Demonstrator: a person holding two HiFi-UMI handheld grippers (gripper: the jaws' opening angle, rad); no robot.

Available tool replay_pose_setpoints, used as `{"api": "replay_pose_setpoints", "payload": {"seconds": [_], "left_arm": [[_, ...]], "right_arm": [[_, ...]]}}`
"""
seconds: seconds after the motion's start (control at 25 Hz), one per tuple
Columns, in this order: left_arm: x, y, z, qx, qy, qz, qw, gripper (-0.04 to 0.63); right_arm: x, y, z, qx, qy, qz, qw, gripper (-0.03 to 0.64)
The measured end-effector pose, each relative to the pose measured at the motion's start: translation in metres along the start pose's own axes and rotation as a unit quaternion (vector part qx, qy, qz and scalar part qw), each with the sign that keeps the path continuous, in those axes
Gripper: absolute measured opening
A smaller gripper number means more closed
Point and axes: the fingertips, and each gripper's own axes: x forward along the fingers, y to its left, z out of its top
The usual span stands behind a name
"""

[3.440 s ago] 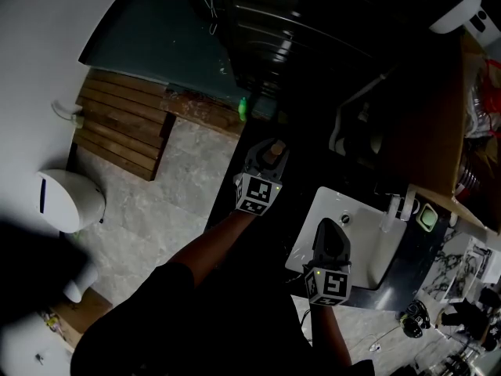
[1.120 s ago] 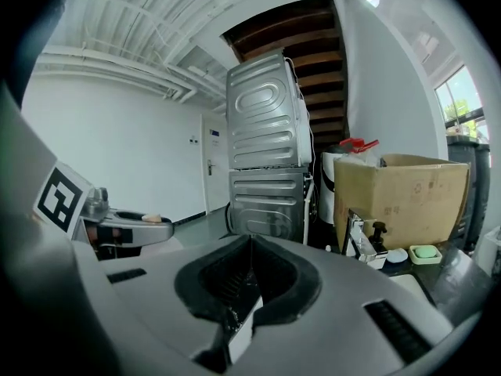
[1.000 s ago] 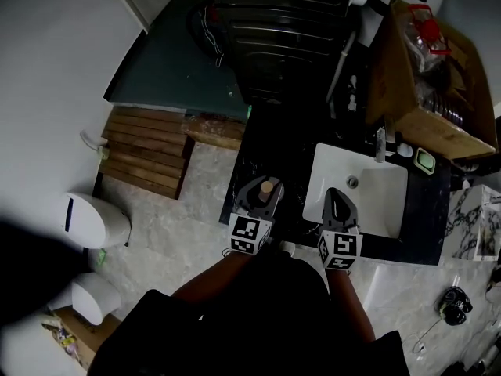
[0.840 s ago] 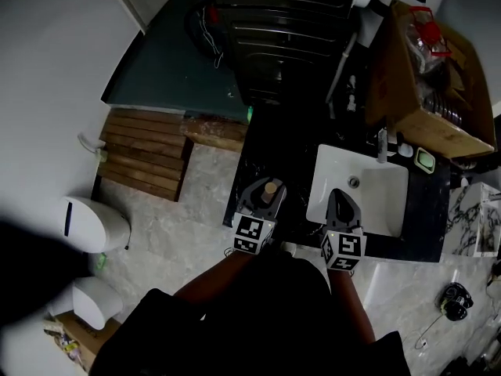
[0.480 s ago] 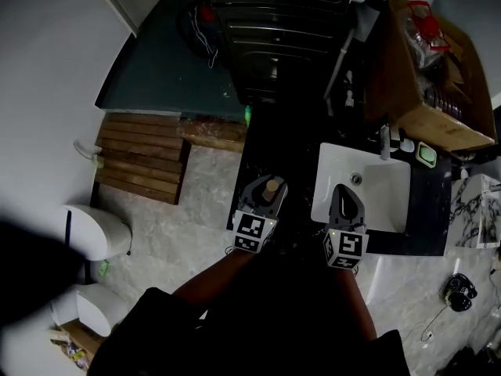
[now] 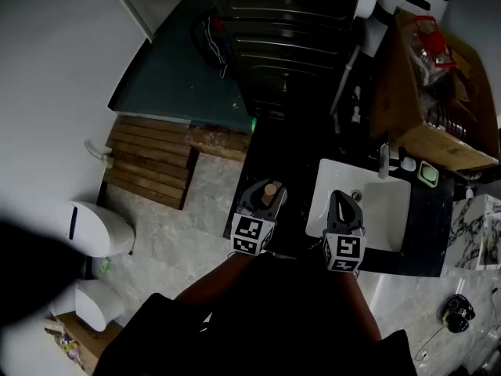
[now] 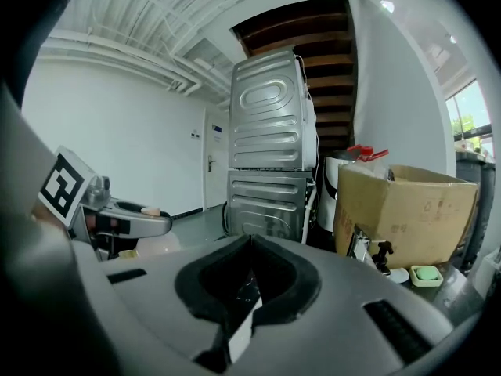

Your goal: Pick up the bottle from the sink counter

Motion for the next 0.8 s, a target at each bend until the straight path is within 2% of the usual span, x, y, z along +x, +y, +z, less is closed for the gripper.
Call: {"api": "replay_pose_setpoints", "payload": {"seconds": [0.28, 0.8], "left_arm": [[0.009, 0.006, 0.005, 0.000, 0.000, 0.025, 0.9997, 0.127], [0.030, 0.002, 0.014, 0.006, 0.001, 0.023, 0.9997, 0.127]], "right_arm": [[0.012, -0.013, 0.011, -0.001, -0.013, 0.012, 1.000, 0.038], [0.025, -0.022, 0.005, 0.009, -0.004, 0.022, 1.000, 0.037]]}}
